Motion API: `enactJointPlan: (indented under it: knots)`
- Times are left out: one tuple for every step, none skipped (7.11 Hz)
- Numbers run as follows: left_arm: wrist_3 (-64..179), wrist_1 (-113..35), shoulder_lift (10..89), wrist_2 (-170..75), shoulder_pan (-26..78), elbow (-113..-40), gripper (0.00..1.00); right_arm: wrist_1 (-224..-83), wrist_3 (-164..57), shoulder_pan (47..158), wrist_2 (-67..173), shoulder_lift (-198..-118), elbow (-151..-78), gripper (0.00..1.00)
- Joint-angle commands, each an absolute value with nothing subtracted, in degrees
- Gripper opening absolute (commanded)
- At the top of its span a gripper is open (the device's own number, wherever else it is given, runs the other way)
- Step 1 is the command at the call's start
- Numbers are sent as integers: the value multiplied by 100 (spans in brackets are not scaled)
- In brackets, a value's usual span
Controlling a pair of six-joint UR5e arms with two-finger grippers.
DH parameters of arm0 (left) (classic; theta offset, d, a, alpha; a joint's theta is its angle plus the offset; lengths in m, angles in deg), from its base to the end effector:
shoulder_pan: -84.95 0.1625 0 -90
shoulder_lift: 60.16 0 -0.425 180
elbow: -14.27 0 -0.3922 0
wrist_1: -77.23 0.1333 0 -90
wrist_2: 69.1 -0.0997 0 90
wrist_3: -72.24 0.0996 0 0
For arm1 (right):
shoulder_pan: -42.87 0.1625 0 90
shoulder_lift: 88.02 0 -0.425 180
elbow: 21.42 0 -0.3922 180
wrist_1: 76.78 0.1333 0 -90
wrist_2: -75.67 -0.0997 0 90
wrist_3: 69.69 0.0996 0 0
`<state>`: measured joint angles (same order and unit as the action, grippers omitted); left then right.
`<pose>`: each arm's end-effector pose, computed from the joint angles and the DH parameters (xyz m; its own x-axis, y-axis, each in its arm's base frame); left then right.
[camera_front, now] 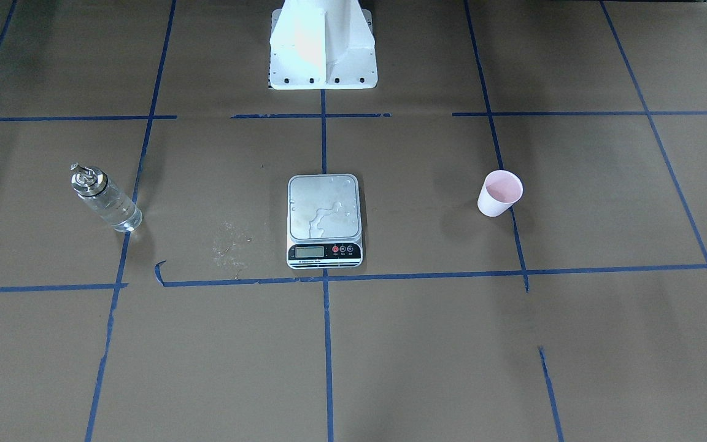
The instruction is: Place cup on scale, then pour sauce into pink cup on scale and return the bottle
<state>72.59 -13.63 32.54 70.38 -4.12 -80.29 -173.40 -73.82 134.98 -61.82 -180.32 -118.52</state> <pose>-0.0492 -0.5178 0.5874 0.6478 0.1239 -0.7517 -0.0200 0.9891 0.1458 0.0772 -0.4688 0.6248 0.6753 -0.0238 0.7372 0.0119 0.9997 0.0214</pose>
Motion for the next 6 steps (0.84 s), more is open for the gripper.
enactJointPlan:
  knots:
    - [7198,-2057,3660,7399,-383,-8073,100,-17329,-7382,13498,-6188,-18013,-11863,100]
    - [7189,-2067,3852,7416,-78,-8204,100,-17320,-7382,13489,-6188,-18013,-11854,100]
    - [6971,-2146,3880,7947,73,-8197,100,-17320,-7382,13498,-6197,-18013,-11854,100]
    - [6038,-2469,4019,7970,718,-8266,100,-17320,-7391,13489,-6197,-18004,-11863,100]
    - [4828,-2689,4055,6796,1334,-8859,100,-17320,-7400,13463,-6127,-17943,-11924,100]
    - [3685,-2700,4012,6244,1932,-9308,100,-17346,-7409,13445,-6092,-17647,-11925,100]
